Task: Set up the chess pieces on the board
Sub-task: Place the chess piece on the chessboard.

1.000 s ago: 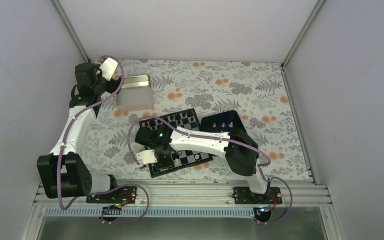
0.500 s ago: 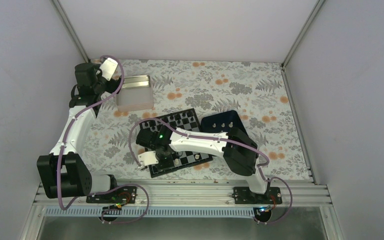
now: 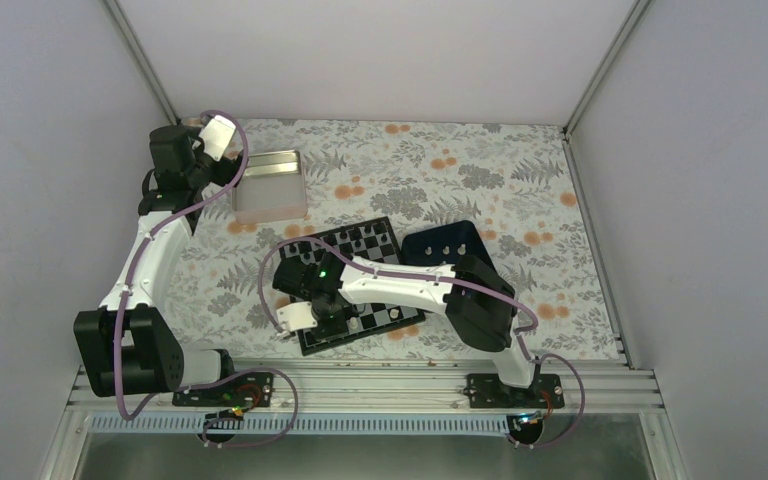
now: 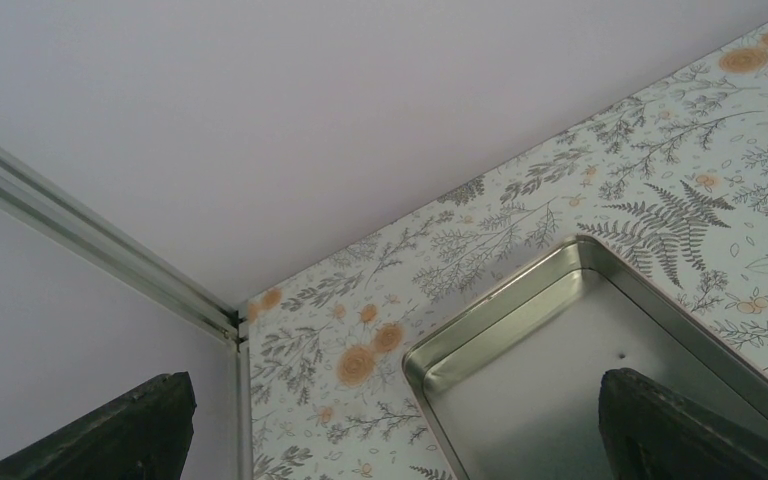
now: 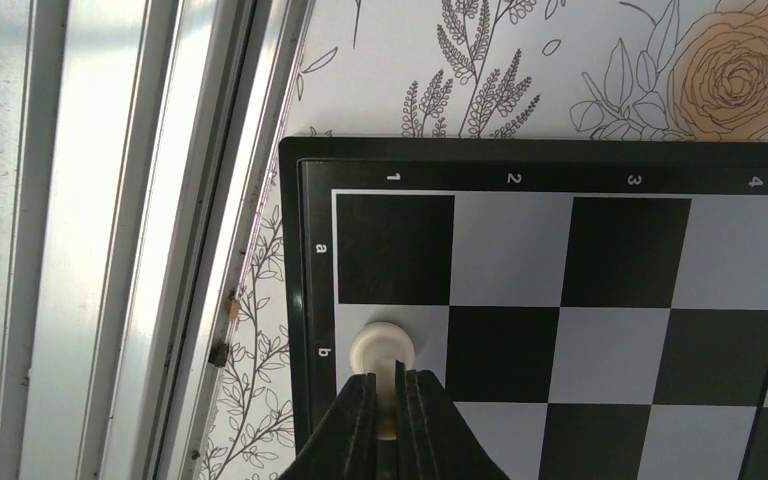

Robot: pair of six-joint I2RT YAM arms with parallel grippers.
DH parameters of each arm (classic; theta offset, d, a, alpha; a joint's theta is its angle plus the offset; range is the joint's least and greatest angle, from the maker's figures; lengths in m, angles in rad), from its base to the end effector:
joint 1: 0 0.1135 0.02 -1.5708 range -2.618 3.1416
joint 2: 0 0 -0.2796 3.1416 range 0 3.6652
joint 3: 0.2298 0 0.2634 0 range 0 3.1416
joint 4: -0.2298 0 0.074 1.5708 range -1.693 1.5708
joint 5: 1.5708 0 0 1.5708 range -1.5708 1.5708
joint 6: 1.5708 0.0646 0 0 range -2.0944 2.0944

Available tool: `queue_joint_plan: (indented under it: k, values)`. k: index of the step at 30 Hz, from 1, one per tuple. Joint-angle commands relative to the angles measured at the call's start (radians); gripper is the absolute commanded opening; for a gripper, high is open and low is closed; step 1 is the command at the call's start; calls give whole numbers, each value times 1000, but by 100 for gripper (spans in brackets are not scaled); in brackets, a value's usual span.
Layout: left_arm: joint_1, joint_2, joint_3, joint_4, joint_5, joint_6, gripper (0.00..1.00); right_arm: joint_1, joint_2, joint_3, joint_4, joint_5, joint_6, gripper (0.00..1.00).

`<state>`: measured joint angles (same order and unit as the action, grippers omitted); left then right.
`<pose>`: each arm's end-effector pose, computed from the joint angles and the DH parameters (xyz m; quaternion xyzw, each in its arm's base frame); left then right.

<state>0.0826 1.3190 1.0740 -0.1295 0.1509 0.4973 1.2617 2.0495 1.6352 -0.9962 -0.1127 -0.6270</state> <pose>0.3417 0.0185 0.3298 0.2112 0.7976 0.1008 0.5559 0.1238 0.4116 0.1769 -0.8089 0.5798 0.0783 0.0584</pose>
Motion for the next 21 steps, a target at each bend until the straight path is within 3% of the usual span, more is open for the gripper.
queue_joint_plan:
  k: [1, 7, 11, 16, 21]
  values:
    - [5, -10, -16, 22, 21, -1, 100, -2, 14, -17, 14, 10, -3, 6]
    - [6, -9, -18, 19, 25, 1, 100, -2, 7, -20, 7, 14, 0, 16]
    - [6, -10, -14, 18, 25, 1, 100, -9, -44, -10, 7, 39, 17, 35]
    - [6, -10, -14, 18, 24, 1, 100, -69, -154, 17, -30, 57, 32, 38]
    - [6, -9, -13, 21, 24, 1, 100, -266, -267, -15, -59, 73, 28, 38]
